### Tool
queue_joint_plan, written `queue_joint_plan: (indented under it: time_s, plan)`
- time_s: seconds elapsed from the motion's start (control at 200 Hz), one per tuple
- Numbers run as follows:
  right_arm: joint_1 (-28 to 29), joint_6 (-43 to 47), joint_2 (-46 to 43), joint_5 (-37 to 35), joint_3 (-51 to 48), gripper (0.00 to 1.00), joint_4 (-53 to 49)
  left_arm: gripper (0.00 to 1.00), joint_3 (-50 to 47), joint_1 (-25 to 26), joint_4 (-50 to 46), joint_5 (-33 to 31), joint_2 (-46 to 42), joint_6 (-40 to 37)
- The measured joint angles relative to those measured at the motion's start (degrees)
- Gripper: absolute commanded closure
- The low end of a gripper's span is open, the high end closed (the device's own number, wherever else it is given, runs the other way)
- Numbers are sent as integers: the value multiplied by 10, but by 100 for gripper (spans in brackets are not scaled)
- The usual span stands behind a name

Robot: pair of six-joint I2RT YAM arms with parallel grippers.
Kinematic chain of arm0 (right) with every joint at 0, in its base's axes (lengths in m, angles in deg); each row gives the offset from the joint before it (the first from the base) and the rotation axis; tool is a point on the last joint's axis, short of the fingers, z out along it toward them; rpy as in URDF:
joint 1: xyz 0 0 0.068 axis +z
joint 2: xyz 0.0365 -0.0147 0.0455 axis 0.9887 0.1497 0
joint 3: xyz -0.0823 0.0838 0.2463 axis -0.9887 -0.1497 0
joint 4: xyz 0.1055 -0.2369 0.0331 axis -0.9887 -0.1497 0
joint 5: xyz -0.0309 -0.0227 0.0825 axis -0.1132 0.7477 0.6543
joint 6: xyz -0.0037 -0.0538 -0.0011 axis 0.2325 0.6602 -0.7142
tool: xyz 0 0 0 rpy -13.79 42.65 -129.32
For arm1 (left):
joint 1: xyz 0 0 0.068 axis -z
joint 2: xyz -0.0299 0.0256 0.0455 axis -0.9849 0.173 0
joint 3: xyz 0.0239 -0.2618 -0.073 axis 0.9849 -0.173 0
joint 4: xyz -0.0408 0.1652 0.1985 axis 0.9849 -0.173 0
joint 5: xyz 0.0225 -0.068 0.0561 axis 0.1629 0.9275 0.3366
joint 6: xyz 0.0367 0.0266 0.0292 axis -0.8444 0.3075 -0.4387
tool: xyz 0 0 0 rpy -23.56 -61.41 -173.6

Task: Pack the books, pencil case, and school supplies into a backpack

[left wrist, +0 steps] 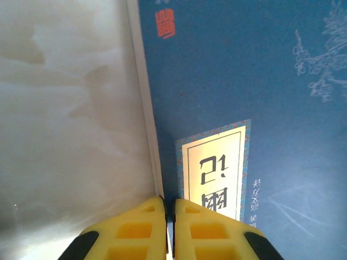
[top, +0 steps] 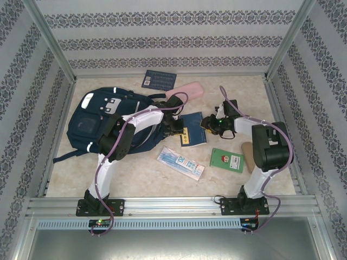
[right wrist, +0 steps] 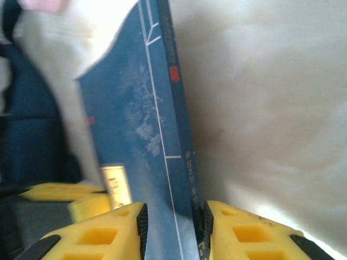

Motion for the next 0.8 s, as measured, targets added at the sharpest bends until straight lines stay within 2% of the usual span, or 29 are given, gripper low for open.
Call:
queue_joint_plan:
  time_s: [0.225, 0.31, 0.485, 0.525, 0.624, 0.799]
  plan:
    - [13, -3, 0, 111, 0, 68, 37, 91, 9, 8, 0, 12, 14, -24]
    - [17, -2, 19, 120, 0, 76, 32, 91, 13, 7, 0, 15, 15, -33]
    - [13, 4, 28, 114, 0, 75, 10, 91, 15, 7, -1, 17, 16, -47]
    - [12, 6, 28, 113, 0, 80, 7, 90, 15, 7, -1, 17, 16, -49]
    - [6, 16, 28, 114, 0, 100, 0, 89, 16, 7, -3, 17, 16, -53]
    - [4, 14, 28, 113, 2, 100, -4, 80, 36, 7, -33, 16, 15, -70]
